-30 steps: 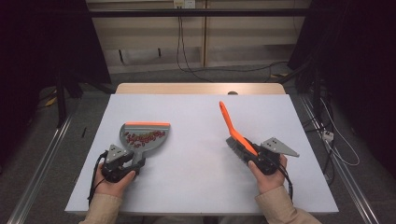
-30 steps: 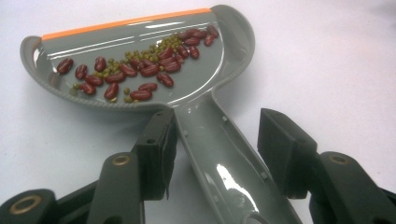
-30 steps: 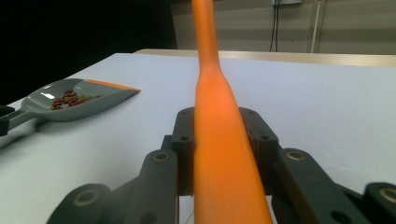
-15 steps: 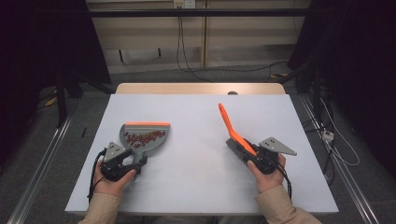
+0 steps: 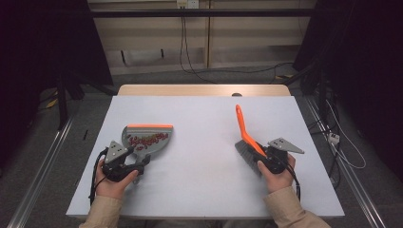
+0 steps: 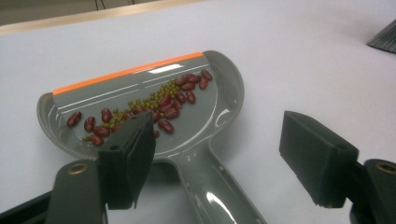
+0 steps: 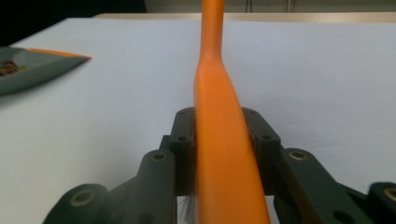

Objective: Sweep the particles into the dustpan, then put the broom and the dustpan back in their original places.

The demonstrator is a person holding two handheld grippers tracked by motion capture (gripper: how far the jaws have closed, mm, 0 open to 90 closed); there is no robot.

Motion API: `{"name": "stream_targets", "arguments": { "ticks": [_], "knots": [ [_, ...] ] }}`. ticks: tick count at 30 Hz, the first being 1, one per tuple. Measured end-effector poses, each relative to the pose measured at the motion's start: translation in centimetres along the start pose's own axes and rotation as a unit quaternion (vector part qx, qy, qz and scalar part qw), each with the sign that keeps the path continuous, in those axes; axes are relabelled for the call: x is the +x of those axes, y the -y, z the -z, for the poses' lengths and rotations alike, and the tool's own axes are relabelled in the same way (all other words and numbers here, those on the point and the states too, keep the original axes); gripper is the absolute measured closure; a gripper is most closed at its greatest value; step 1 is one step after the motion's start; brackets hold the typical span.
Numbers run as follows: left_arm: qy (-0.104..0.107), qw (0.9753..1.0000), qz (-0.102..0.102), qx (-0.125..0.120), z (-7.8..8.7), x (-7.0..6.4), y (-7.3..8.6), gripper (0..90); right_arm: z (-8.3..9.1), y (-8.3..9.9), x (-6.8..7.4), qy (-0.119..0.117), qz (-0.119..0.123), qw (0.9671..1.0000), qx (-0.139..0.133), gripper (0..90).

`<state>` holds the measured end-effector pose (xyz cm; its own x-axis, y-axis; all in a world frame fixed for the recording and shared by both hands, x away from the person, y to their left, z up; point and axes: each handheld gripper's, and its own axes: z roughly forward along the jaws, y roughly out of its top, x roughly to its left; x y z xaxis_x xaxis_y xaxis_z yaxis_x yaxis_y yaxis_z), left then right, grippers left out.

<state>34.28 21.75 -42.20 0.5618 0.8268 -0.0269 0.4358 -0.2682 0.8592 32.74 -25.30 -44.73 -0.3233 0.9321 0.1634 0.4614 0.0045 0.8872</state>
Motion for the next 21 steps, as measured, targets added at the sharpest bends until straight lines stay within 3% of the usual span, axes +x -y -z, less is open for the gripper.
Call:
{"name": "stream_targets", "arguments": {
  "ticks": [4,6,10,16,18,21],
  "knots": [
    [0.004,1.0000,-0.003,-0.006,0.1,-0.1,-0.2,26.0,0.8,0.3,-1.2,0.004,0.022,0.9996,0.019,63.3],
    [0.005,0.9999,-0.003,-0.009,0.1,-0.1,-0.2,25.9,1.4,0.6,-1.7,0.003,0.016,0.9995,0.026,62.0],
    [0.008,0.9999,-0.006,-0.009,-0.1,-0.2,-0.4,25.9,2.4,1.3,-2.0,0.006,0.034,0.9985,0.042,55.1],
    [0.011,0.9998,-0.011,-0.012,-0.3,-0.3,-0.7,25.3,3.1,1.5,-2.1,0.024,0.073,0.9949,0.065,34.6],
    [0.011,0.9998,-0.012,-0.012,-0.4,-0.3,-0.7,24.7,3.3,1.5,-2.4,0.031,0.076,0.9946,0.063,30.8],
    [0.011,0.9998,-0.010,-0.015,-0.3,-0.2,-0.6,24.7,3.6,1.3,-3.0,0.020,0.061,0.9965,0.054,30.6]
  ]
}}
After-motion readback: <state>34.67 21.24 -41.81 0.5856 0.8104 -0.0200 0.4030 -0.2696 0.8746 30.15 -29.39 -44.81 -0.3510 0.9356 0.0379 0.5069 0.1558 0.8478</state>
